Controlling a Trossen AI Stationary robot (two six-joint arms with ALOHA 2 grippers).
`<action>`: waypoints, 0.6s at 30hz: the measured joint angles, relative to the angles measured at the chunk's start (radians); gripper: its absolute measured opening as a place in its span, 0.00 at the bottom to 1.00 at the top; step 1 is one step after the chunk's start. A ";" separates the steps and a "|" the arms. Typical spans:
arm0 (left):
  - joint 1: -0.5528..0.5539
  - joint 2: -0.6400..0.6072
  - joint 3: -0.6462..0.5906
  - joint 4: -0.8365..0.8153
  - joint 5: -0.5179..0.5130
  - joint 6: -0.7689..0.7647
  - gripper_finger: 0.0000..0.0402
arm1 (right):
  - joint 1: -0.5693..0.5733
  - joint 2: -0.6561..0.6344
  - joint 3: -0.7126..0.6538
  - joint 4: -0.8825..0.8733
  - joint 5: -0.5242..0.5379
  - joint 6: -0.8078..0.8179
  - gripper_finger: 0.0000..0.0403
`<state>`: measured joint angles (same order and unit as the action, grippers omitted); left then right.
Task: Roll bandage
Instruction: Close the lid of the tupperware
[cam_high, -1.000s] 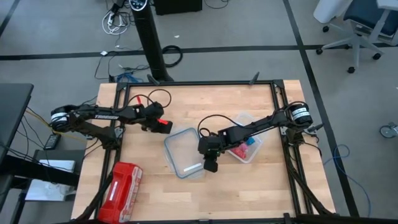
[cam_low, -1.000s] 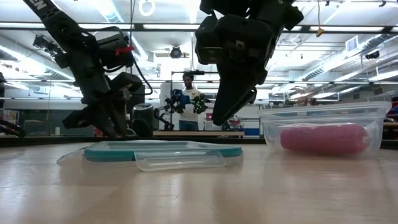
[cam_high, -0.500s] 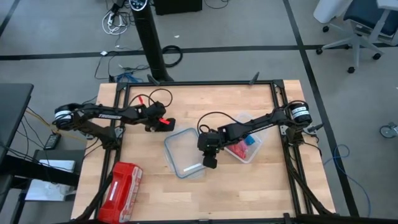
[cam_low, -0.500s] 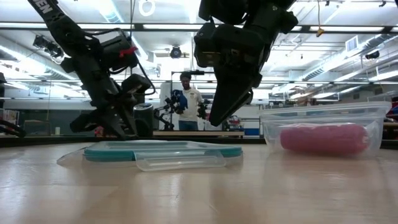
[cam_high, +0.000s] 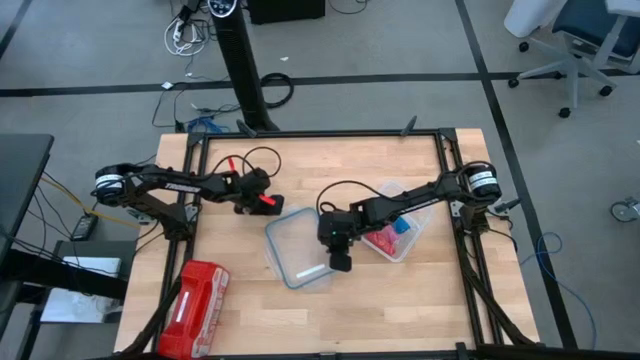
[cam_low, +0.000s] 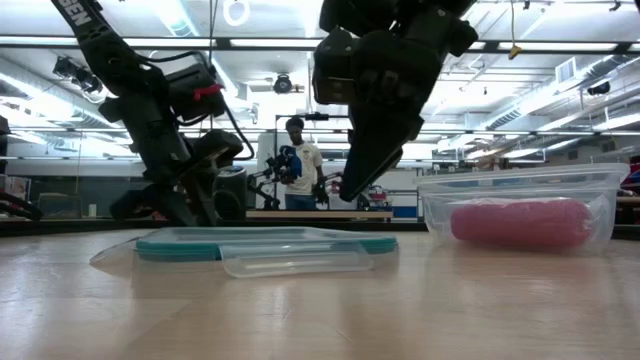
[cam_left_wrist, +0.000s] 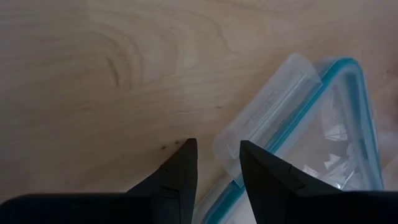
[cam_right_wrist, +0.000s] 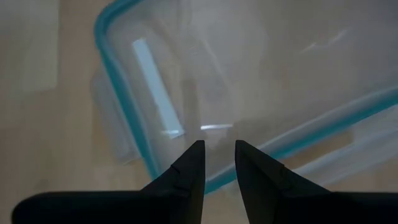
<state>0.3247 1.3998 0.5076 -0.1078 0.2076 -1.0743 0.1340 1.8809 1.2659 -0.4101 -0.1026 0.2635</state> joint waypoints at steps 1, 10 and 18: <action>-0.004 0.000 0.000 0.004 -0.004 -0.002 0.31 | 0.004 0.000 0.000 -0.007 -0.003 0.001 0.22; -0.006 0.002 -0.001 0.040 0.014 -0.011 0.31 | 0.093 0.000 0.000 -0.048 -0.058 -0.022 0.22; -0.007 0.002 -0.001 0.088 0.015 -0.012 0.31 | 0.126 0.075 0.004 -0.061 -0.054 -0.017 0.22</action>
<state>0.3176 1.4017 0.5064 -0.0200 0.2225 -1.0858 0.2604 1.9558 1.2703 -0.4715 -0.1564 0.2464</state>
